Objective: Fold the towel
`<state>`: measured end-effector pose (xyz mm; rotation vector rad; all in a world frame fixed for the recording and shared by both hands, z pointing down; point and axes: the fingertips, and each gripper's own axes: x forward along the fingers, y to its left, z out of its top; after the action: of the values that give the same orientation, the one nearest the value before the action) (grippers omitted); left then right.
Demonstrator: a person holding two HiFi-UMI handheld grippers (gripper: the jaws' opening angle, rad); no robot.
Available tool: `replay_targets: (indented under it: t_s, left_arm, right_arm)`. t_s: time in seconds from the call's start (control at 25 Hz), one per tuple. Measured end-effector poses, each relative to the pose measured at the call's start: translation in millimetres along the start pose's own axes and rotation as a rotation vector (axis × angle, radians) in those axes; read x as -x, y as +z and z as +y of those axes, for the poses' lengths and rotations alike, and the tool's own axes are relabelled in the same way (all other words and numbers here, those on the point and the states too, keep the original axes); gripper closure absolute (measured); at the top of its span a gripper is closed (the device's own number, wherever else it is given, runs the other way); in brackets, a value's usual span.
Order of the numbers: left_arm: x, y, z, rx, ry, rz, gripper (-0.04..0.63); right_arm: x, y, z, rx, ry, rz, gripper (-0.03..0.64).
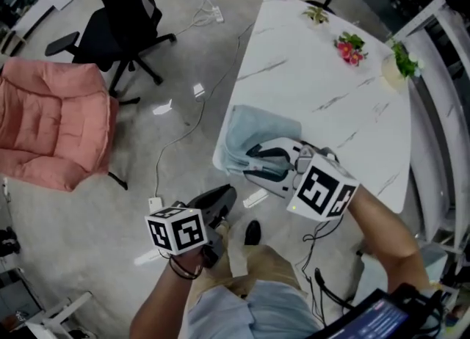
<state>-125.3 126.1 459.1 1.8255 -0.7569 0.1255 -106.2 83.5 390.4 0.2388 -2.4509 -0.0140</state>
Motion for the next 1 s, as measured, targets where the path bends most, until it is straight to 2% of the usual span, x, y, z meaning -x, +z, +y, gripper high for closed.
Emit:
replay_targets:
  t_s: [0.28, 0.32, 0.4, 0.44, 0.8, 1.0]
  left_arm:
    - [20.8, -3.4, 23.4, 0.063, 0.026, -0.051, 0.552]
    - [22.4, -4.0, 25.1, 0.069, 0.028, -0.055, 0.552]
    - [24.2, -5.3, 26.9, 0.076, 0.028, -0.059, 0.552]
    - [24.5, -6.0, 27.4, 0.078, 0.028, -0.059, 0.552]
    - [29.1, -4.9, 27.9, 0.076, 0.023, -0.062, 0.552]
    - [31.0, -6.1, 27.6, 0.076, 0.027, -0.059, 0.552]
  right_arm:
    - [-40.9, -23.9, -4.7, -0.032, 0.007, 0.128, 0.497]
    - [-43.6, -26.9, -7.8, -0.029, -0.007, 0.145, 0.509]
    - [-47.7, -29.8, -14.5, 0.003, -0.036, 0.174, 0.577]
    - [-48.9, -30.1, -16.0, 0.022, -0.041, 0.182, 0.583]
    - [-24.3, -3.7, -5.1, 0.083, -0.015, 0.071, 0.589]
    - [-29.8, -2.0, 8.0, 0.115, -0.004, 0.099, 0.589]
